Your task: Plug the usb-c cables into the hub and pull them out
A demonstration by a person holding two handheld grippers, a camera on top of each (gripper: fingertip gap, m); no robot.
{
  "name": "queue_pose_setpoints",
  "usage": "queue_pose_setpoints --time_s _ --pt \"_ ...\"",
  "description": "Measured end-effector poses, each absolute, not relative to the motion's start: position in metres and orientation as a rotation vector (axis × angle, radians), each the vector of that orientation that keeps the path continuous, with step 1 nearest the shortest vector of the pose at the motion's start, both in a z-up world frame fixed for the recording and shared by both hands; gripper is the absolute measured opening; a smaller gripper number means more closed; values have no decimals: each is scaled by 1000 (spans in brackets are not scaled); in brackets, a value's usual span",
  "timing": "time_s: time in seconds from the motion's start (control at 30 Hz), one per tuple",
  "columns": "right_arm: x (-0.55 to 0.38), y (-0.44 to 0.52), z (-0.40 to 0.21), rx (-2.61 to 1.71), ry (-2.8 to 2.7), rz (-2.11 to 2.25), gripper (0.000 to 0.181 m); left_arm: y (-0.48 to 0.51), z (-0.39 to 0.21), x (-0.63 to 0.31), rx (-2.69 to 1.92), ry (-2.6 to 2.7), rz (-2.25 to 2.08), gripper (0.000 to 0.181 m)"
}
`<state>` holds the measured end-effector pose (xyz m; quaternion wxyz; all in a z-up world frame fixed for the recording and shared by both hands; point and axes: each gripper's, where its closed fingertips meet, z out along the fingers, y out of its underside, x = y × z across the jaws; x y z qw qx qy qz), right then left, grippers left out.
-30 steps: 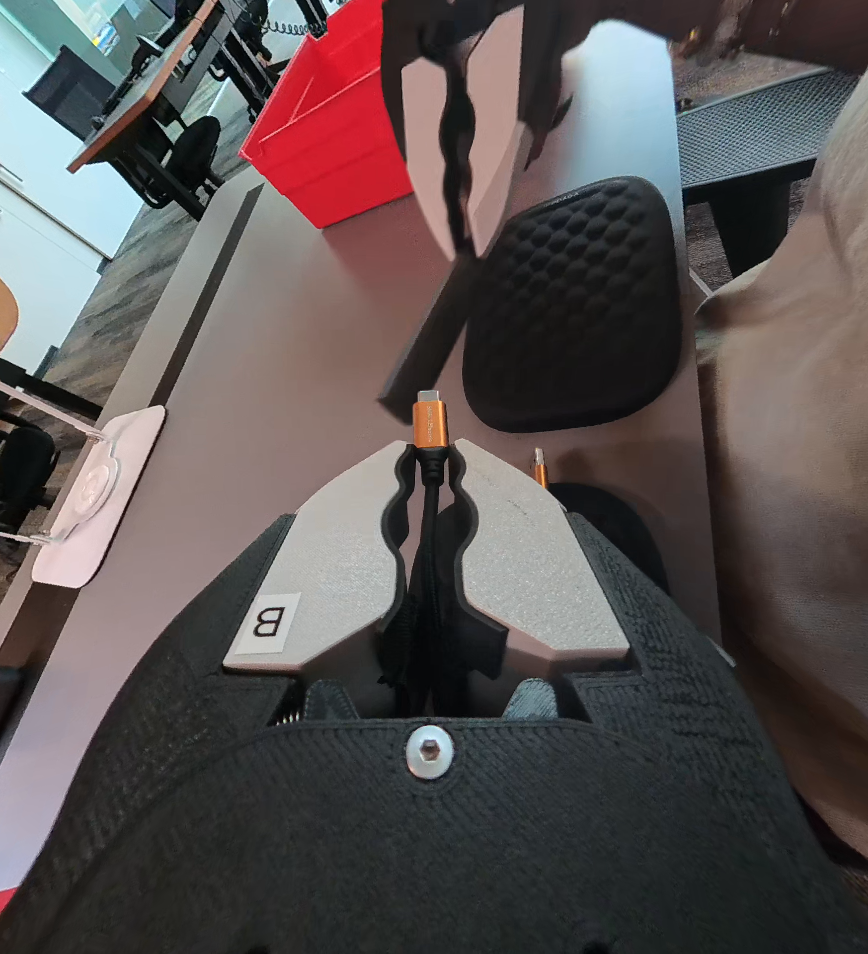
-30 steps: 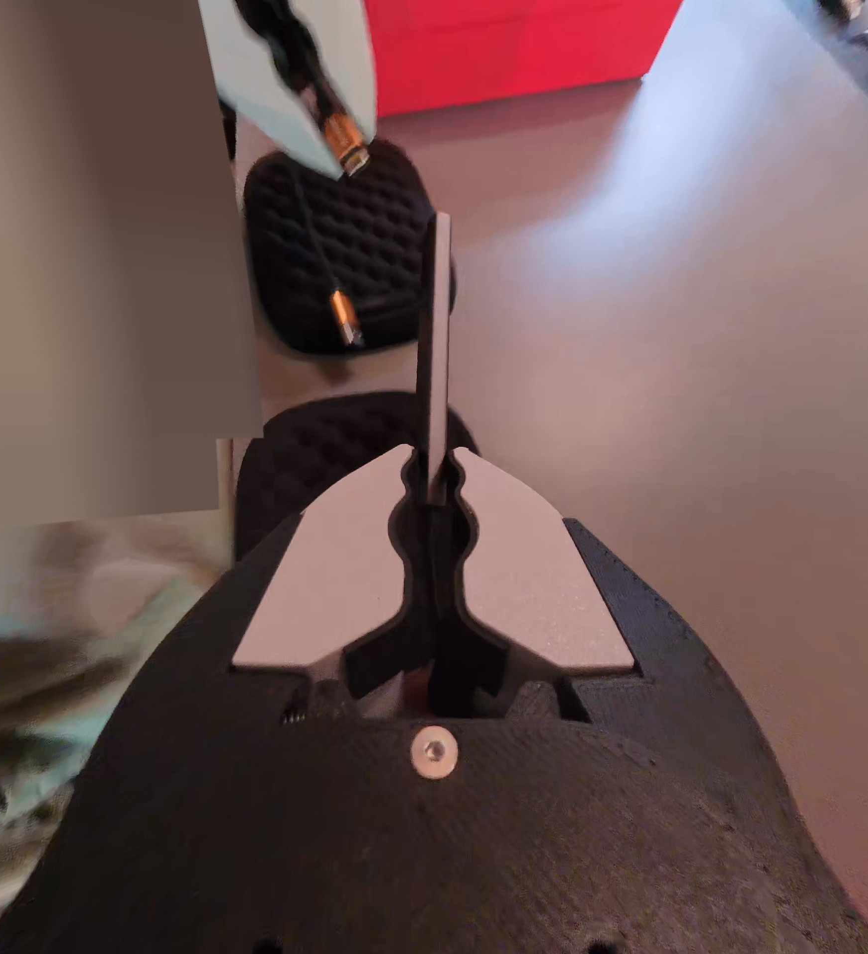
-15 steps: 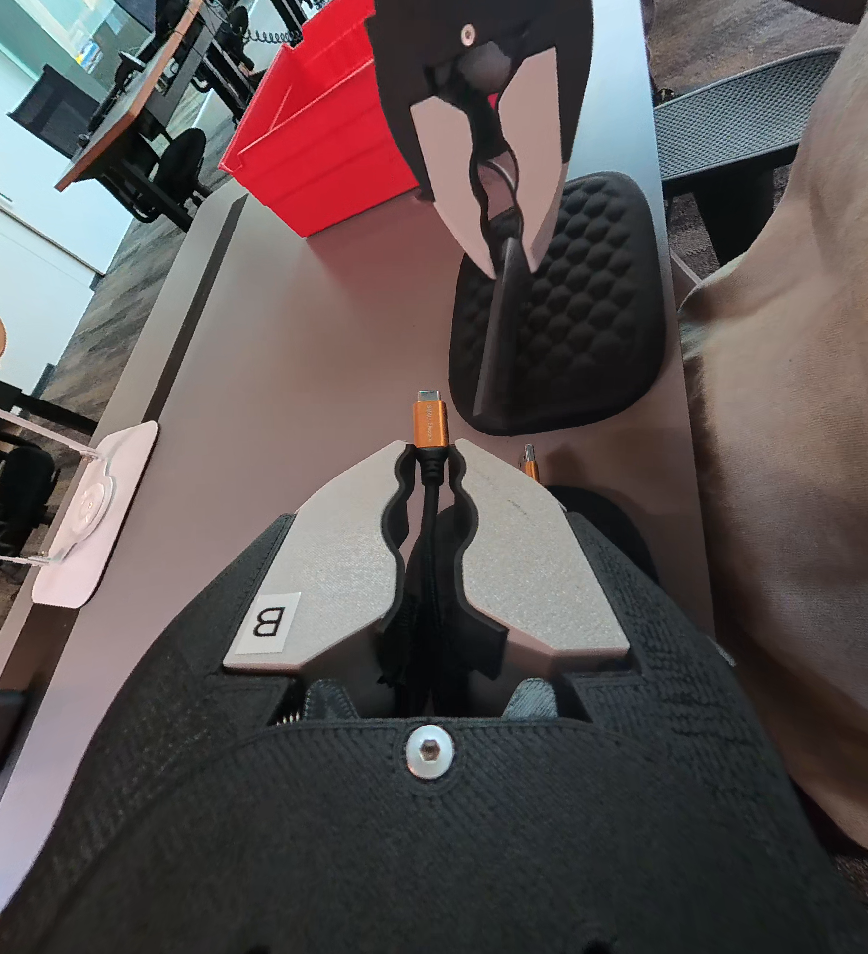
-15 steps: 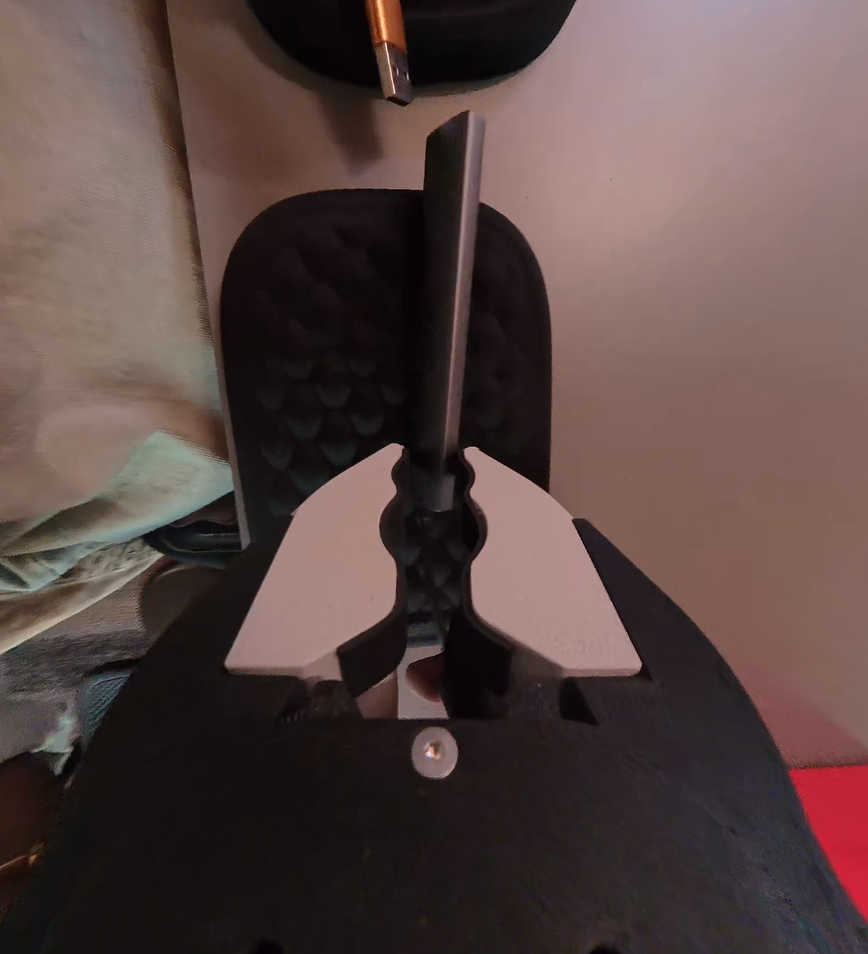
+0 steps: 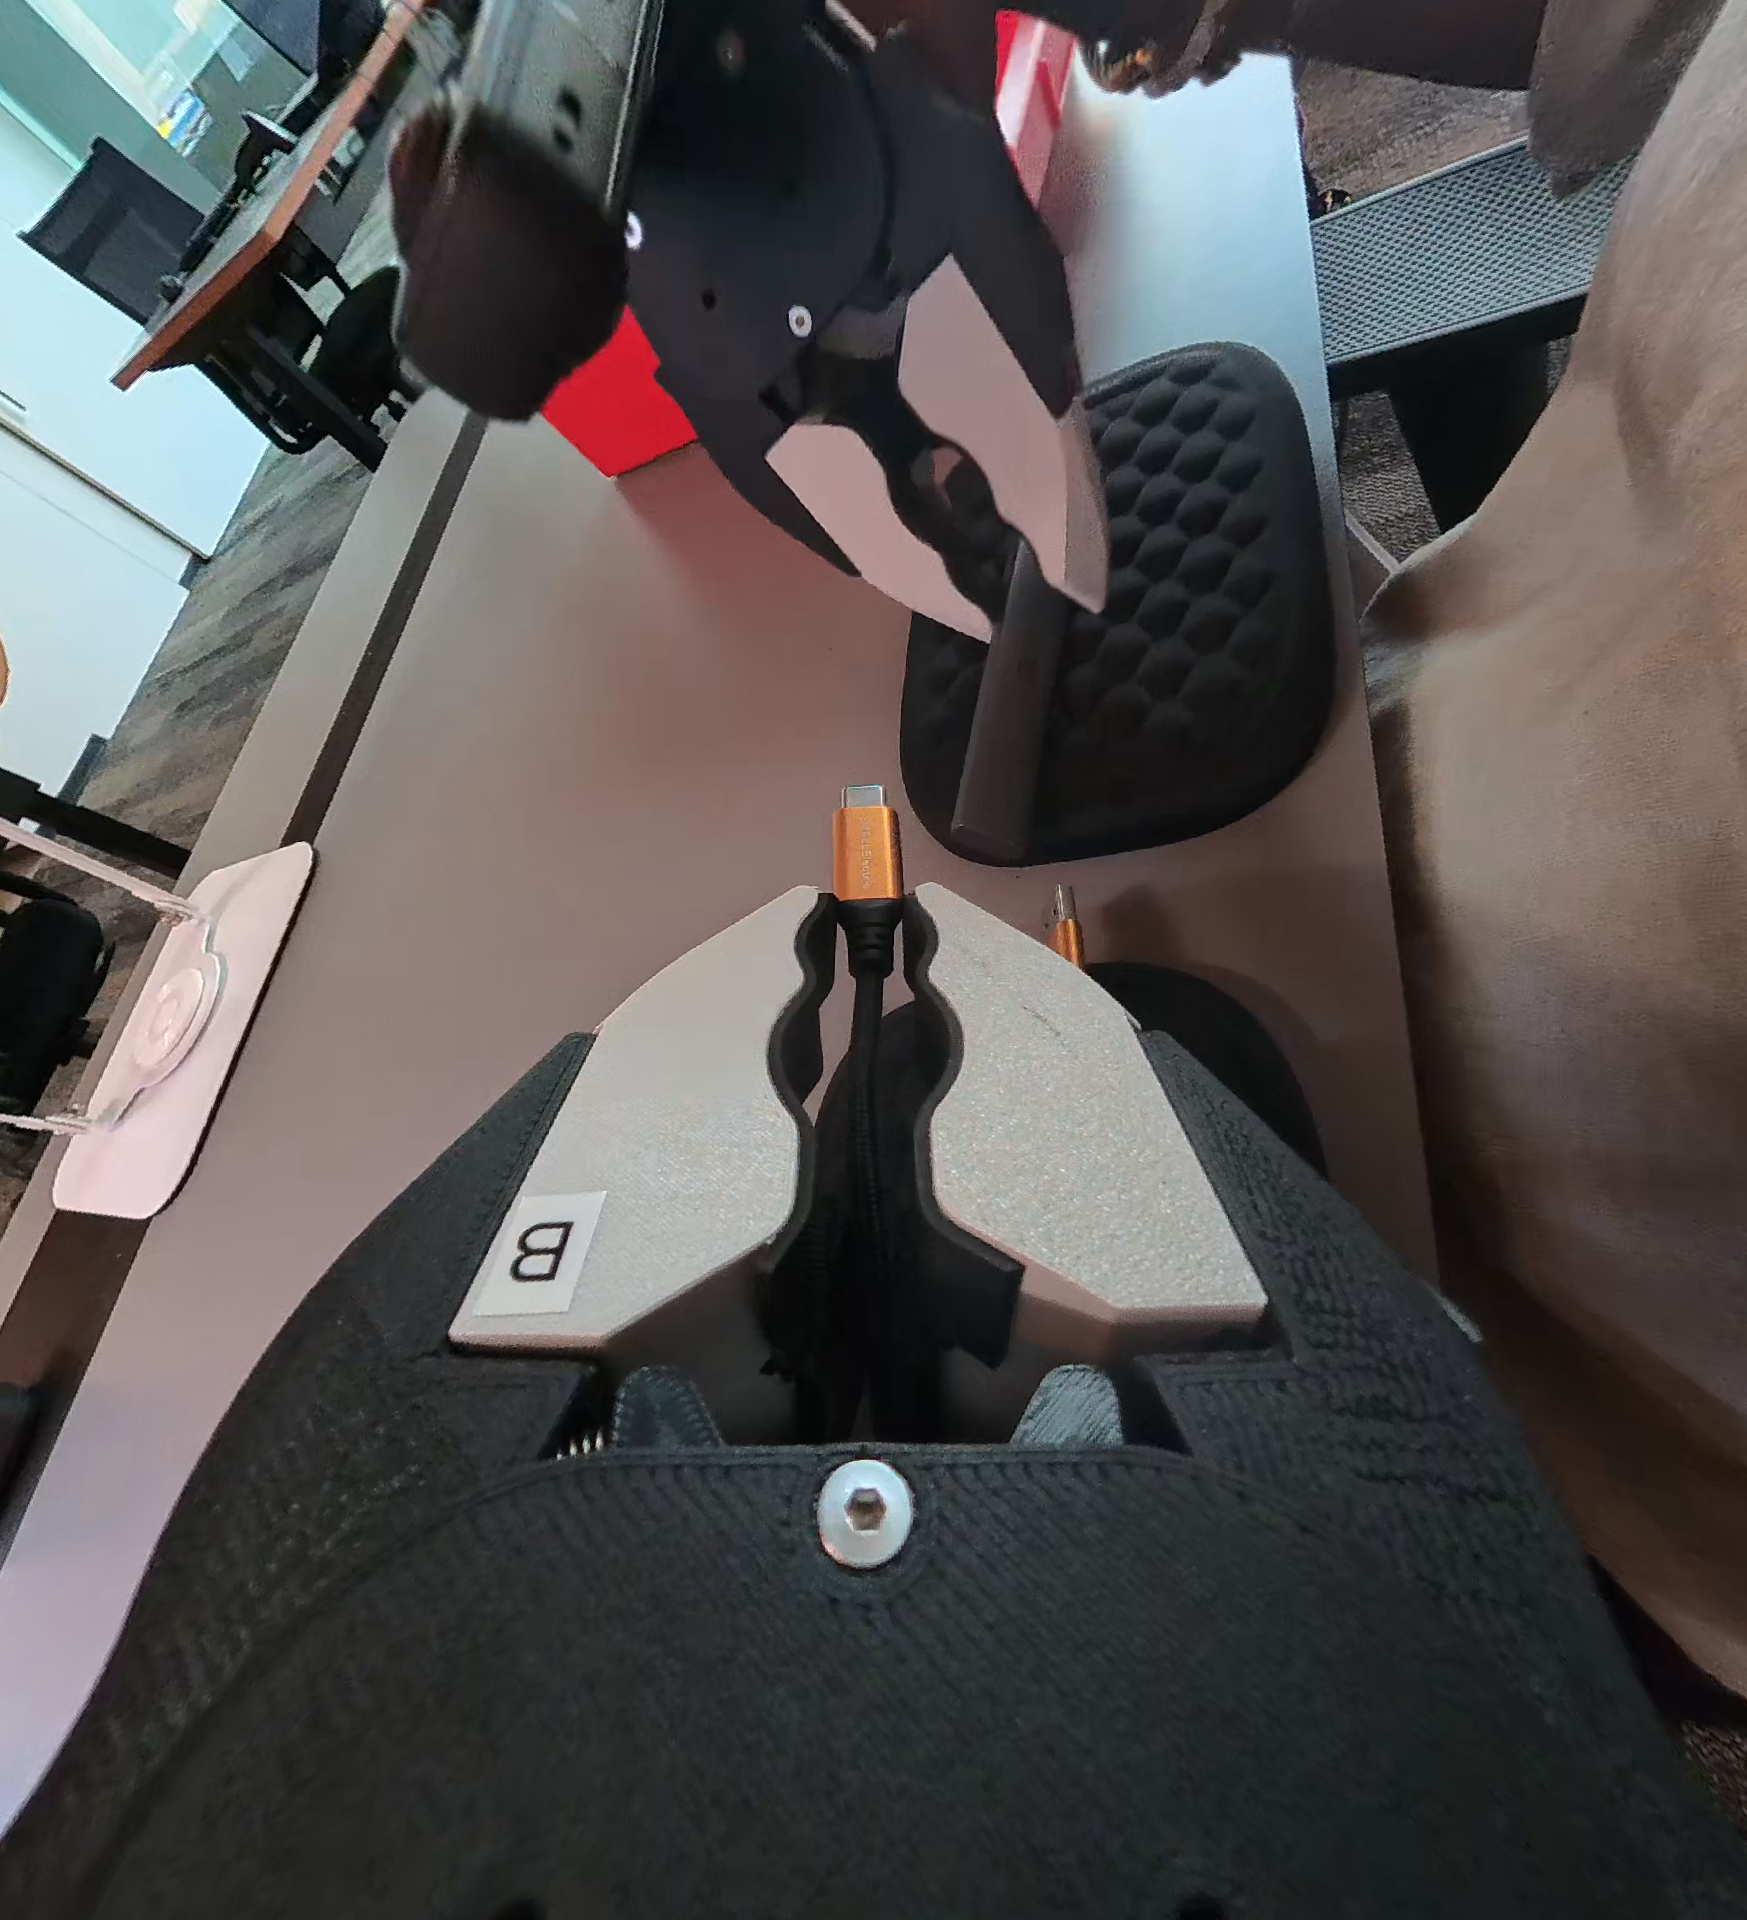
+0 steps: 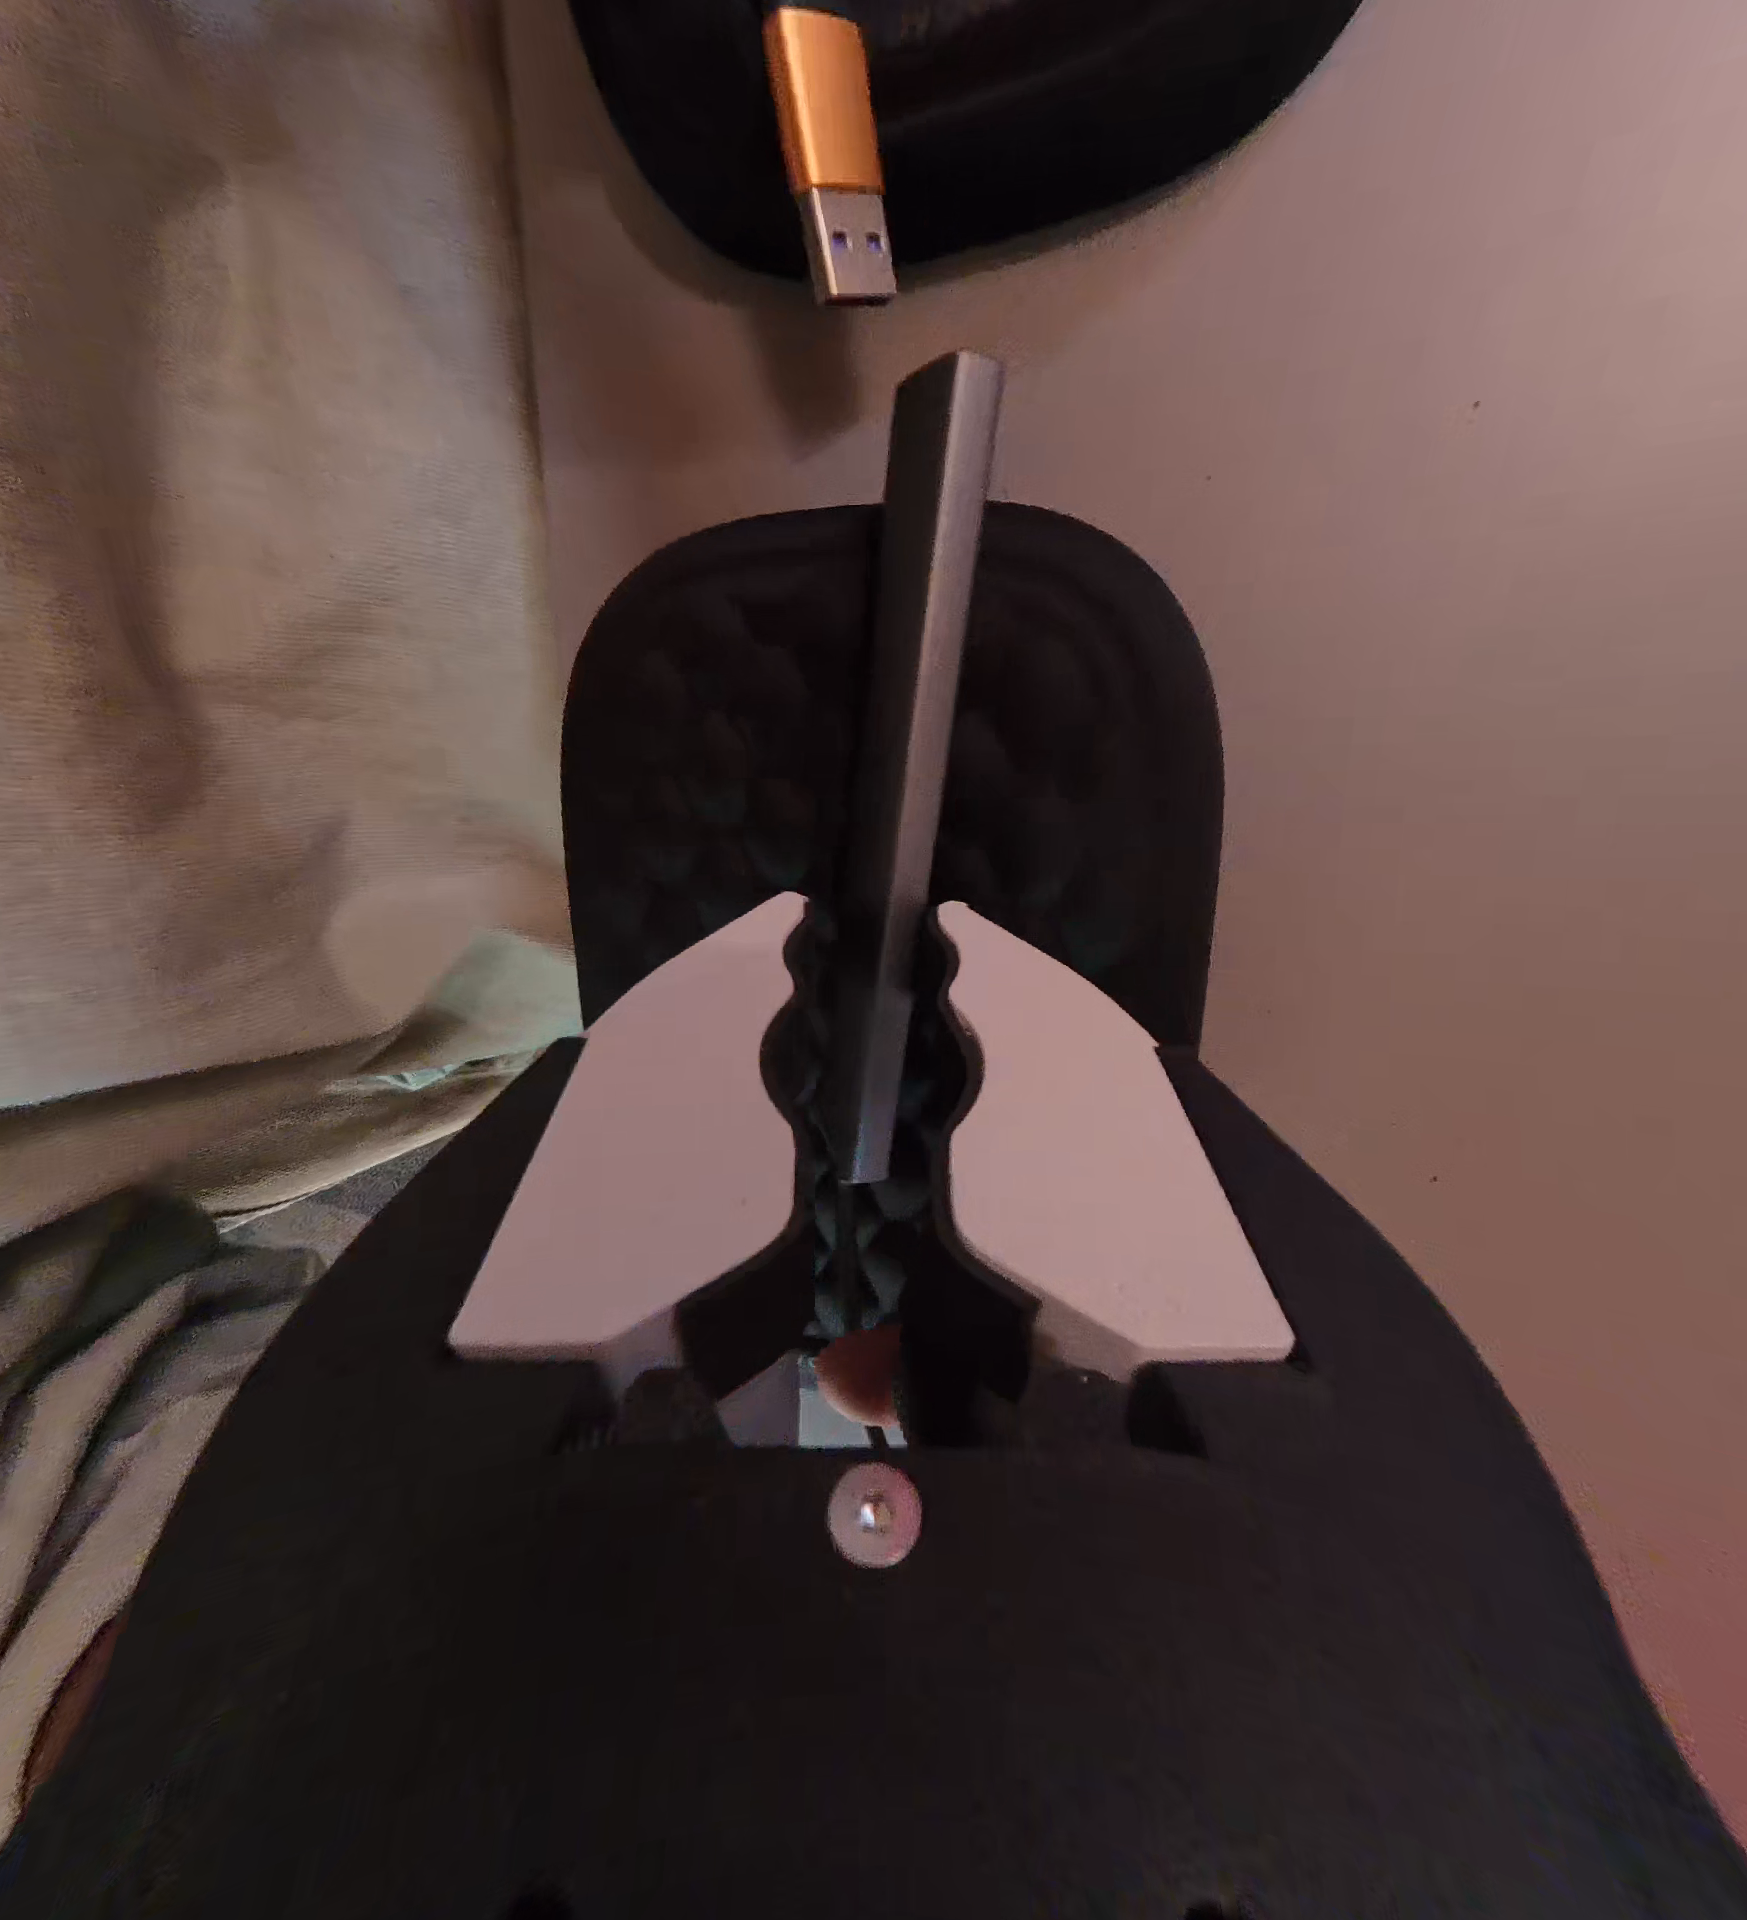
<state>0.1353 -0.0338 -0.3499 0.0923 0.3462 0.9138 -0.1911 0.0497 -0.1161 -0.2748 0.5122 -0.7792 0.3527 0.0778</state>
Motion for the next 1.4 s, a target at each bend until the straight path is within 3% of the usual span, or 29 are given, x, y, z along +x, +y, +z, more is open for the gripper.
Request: queue_pose_setpoints --time_s 0.23,0.3,0.4,0.47,0.57,0.8,1.03,1.4 --pt "126 -35 -347 990 2951 -614 10 -114 -276 48 -1881 817 171 11" --pt "103 -34 -318 1120 3020 -1065 10 -112 -273 47 -1873 777 159 11" --pt "91 -21 -227 1163 2780 -2198 9 -107 -257 44 -1826 677 108 11" --pt "110 -13 -175 909 2405 -2867 9 -104 -243 46 -1782 620 46 11" --pt "135 -18 -153 444 2231 -3280 9 -101 -226 59 -1750 589 -94 10" --pt "136 -49 -161 99 2690 -3163 9 -96 -215 92 -1724 708 -121 10" --pt "134 -65 -171 -83 3211 -2760 9 -87 -211 114 -1752 831 -162 10" --pt "136 -73 -180 -449 3837 -1971 9 -82 -206 125 -1833 831 -562 8"
